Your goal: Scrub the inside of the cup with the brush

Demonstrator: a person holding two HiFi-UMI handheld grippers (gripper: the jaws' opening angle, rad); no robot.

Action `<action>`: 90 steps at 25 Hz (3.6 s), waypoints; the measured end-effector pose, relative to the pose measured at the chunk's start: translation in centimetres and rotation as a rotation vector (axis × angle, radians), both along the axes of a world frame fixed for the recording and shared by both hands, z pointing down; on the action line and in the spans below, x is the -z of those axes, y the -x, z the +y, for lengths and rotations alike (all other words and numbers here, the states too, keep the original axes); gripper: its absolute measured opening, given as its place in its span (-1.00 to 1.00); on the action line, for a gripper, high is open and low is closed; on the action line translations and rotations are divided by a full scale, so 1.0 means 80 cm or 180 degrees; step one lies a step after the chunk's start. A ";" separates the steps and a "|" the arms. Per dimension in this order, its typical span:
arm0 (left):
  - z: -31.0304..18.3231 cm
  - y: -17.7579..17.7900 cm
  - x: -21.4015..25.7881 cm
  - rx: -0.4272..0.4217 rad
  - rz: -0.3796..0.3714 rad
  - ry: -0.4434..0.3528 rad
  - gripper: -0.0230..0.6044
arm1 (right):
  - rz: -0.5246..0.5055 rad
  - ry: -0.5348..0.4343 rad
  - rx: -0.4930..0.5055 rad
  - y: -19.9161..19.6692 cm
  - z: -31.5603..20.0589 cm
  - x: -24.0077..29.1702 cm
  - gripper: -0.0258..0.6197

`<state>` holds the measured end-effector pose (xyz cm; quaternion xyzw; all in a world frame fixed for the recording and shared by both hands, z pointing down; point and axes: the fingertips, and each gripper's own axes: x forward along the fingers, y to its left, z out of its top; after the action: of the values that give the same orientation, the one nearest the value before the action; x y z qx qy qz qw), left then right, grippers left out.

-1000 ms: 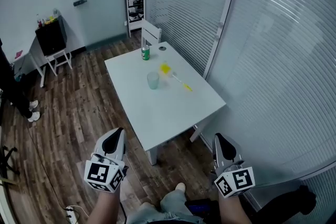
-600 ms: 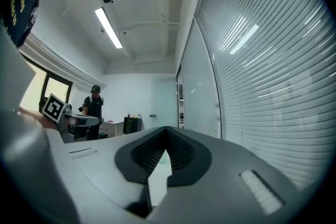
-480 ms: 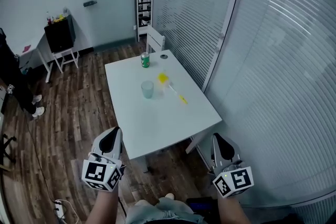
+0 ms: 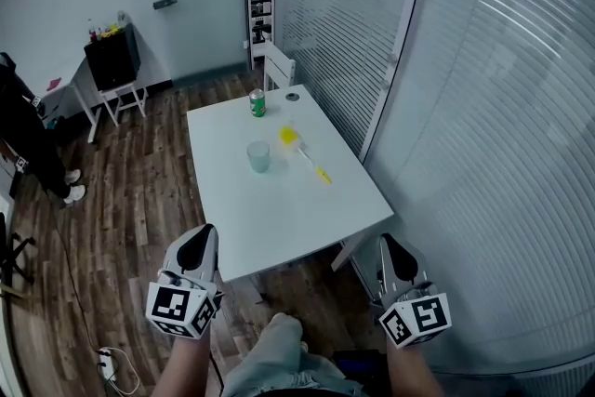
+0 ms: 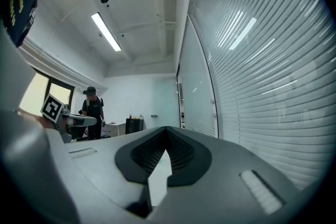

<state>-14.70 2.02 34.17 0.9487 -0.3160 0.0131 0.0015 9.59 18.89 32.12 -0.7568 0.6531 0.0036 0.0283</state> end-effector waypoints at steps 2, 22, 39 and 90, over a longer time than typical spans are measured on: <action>-0.004 -0.006 -0.003 -0.0006 -0.0022 -0.0014 -0.93 | -0.0005 0.0006 -0.0002 -0.005 -0.004 -0.004 -0.90; -0.093 -0.069 -0.042 0.0207 0.0116 0.0059 -0.93 | 0.0106 0.0149 0.0322 -0.051 -0.117 -0.034 -0.90; -0.213 -0.134 -0.046 0.0539 0.0103 0.0040 -0.93 | 0.0093 0.0162 0.0691 -0.126 -0.271 -0.038 -0.90; -0.331 -0.200 -0.093 0.0801 0.0106 0.0005 -0.93 | 0.0008 0.0502 0.1296 -0.185 -0.476 -0.092 -0.86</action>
<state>1.26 -24.50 41.58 0.9016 -0.4325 -0.0027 0.0091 24.37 -19.22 39.51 -0.6091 0.7907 -0.0523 -0.0317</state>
